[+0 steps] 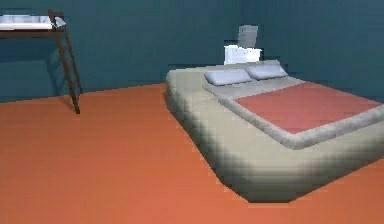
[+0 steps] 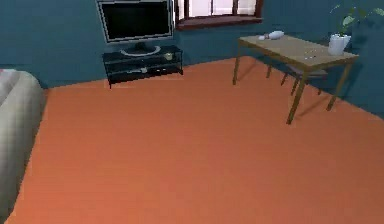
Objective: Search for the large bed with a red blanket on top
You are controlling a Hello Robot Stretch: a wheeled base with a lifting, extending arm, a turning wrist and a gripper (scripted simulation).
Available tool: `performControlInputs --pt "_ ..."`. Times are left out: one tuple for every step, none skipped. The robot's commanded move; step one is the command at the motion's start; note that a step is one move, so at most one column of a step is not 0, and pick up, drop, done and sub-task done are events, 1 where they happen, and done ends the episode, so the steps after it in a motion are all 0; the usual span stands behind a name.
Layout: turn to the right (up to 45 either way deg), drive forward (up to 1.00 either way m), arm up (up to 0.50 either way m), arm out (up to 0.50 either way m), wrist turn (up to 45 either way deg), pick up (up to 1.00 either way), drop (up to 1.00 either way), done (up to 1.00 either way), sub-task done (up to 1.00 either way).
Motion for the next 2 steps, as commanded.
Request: performControlInputs --pt "0.0 0.7 0.0 0.0 0.0 0.0 0.0 0.0 0.0" --pt "27.0 0.0 0.0 0.0 0.0 0.0 0.0 0.0 0.0"
